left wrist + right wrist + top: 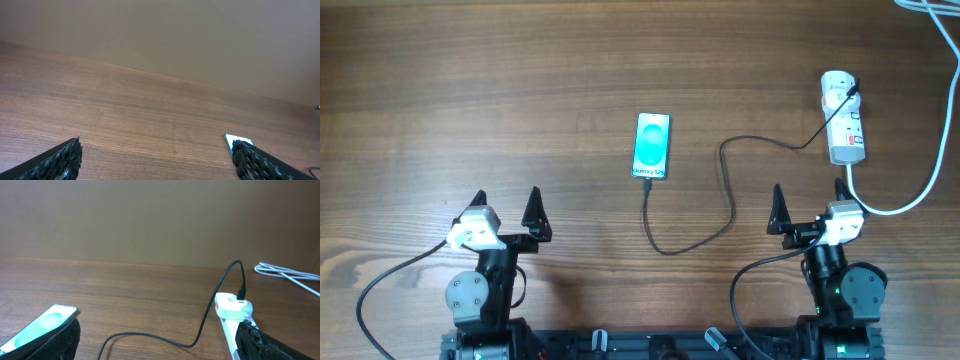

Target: Plug charger to phone and switch on socket

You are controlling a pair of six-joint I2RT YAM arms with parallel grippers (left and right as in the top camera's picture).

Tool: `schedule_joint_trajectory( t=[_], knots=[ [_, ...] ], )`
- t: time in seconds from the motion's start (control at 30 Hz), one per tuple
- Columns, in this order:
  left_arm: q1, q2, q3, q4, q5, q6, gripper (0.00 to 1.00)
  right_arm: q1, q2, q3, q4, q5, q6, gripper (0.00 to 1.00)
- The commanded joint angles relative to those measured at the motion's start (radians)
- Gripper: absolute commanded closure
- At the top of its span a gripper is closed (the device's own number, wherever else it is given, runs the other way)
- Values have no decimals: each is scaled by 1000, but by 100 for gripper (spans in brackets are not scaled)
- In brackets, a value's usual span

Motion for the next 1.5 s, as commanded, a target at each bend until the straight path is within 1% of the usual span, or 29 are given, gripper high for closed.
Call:
schedule_joint_trajectory(
  t=[0.0,0.67,0.83,1.47],
  knots=[
    [8,-11,-6,-3,-10,-2,0,-4,-11,-1,3,4,-10,0],
    [5,-11,-6,-3,-10,-2,0,-4,-11,-1,3,4,-10,0],
    [-43,-11,-6,-3,-10,-2,0,-4,-11,-1,3,4,-10,0],
    [-43,-11,-6,-3,-10,-2,0,-4,-11,-1,3,4,-10,0]
  ],
)
